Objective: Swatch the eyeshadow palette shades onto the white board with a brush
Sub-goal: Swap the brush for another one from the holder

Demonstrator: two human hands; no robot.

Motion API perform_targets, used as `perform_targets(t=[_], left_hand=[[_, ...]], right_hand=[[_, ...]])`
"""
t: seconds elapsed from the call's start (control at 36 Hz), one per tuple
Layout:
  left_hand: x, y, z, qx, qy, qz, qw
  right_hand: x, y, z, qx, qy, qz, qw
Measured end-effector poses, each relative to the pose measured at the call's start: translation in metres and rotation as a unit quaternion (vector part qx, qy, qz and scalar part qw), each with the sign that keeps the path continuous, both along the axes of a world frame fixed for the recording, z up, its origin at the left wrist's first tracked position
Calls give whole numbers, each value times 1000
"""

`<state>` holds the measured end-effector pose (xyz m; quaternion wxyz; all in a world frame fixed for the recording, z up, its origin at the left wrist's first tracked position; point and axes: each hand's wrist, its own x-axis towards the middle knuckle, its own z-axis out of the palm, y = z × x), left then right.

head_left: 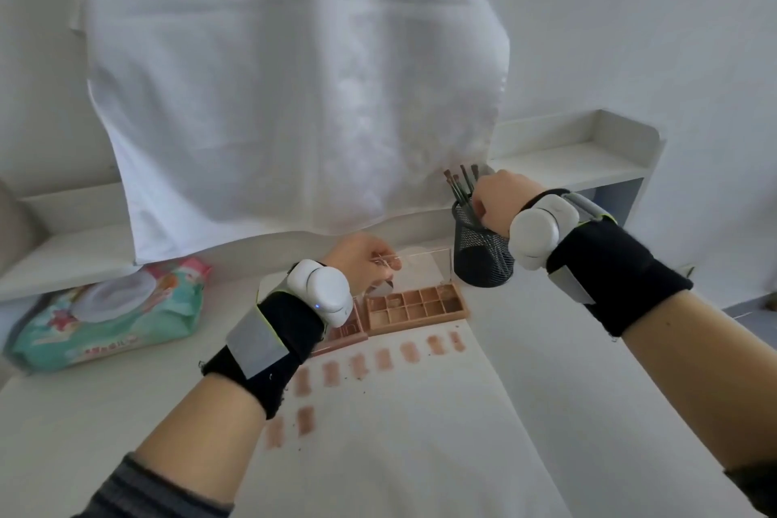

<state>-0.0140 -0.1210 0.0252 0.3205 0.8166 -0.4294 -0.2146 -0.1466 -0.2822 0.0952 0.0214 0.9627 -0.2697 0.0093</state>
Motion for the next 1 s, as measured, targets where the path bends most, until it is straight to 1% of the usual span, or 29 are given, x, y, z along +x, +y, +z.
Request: perform_targets(t=[0.11,0.25,0.36,0.42,0.5,0.61,0.69,0.75,0.78,0.83,0.86,1.0], left_hand=[[1,3,4,18,-15,-9,1000],[2,6,6,27,-18,-11,999],[3,8,7,21,-2,-9,1000],[3,8,7,19,2,-11,1000],[6,10,7,21,-13,-16,1000],[11,17,5,13,-25,-8,1000],[12,21,4,11,-21,-7,1000],[13,26,3,6,-18,-3,1000],[14,29,2,1,-14,1,1000],[14,33,2,-8,-16,6,1000],[14,35,2,-7,-21,8,1000],[18,46,-1,12,-48,3,999]], right_hand=[[3,-1,0,3,-17,-14,1000],[5,-5,-5,25,-86,-30,996],[10,-8,-9,41,-132,-67,988],[14,-11,-11,56,-140,-75,986],[22,-15,-16,84,-146,-89,982],[31,-12,-19,95,-156,-107,977],[31,-10,-18,120,-187,-111,969],[29,-8,-15,152,-224,-105,957],[28,-7,-13,183,-253,-98,945],[25,-6,-10,259,-330,-87,904],[24,-5,-8,277,-366,-80,885],[15,12,15,224,-497,-17,838]])
